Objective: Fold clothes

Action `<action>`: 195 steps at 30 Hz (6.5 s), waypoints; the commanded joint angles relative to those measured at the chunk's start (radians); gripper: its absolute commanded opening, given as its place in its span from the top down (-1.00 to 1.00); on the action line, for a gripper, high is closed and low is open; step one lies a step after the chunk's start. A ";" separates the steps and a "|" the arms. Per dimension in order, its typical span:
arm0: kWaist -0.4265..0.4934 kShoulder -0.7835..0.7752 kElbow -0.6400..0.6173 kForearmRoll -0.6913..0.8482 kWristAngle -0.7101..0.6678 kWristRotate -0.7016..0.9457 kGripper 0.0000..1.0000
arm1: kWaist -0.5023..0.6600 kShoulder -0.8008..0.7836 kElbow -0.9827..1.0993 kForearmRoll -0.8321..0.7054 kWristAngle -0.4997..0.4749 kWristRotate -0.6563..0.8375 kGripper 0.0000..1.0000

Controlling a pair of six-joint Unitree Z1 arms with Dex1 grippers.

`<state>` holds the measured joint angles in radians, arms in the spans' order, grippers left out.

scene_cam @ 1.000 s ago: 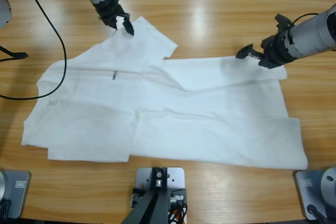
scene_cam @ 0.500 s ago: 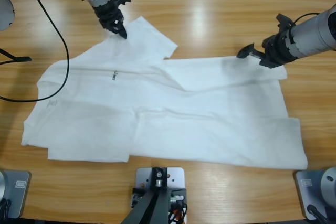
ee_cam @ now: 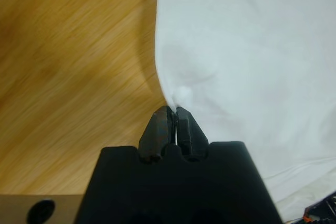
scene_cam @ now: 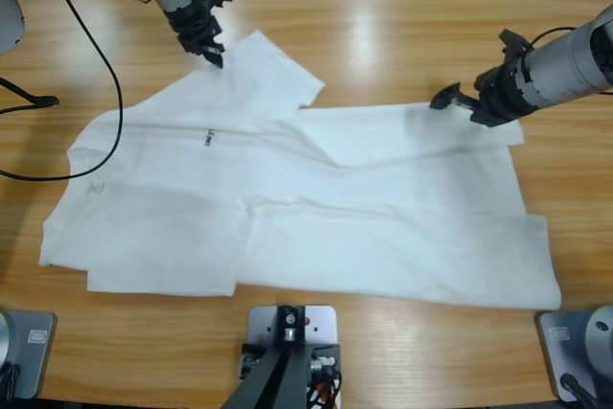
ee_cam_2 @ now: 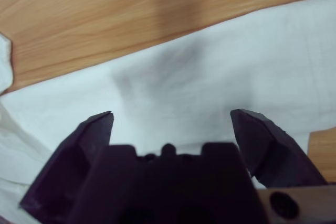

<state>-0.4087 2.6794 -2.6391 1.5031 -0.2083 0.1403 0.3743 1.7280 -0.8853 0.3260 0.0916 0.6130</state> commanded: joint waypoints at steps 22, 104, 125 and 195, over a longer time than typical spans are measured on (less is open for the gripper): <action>0.018 0.067 -0.290 0.077 -0.036 -0.067 1.00 | -0.330 0.008 0.183 -0.081 0.083 0.120 0.07; 0.146 -0.062 -0.586 0.077 0.089 -0.111 1.00 | -0.320 0.350 -0.513 0.257 0.117 0.005 1.00; 0.168 -0.111 -0.587 -0.001 0.241 -0.079 1.00 | -0.320 0.386 -0.526 0.282 0.123 -0.006 1.00; 0.126 -0.925 1.445 -0.536 -0.065 0.028 1.00 | -0.176 -0.194 0.107 0.483 0.148 0.052 -0.86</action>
<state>-0.2886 1.7529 -1.2786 1.0340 -0.2586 0.1729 0.1861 1.4838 -0.7956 0.7586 0.2876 0.6445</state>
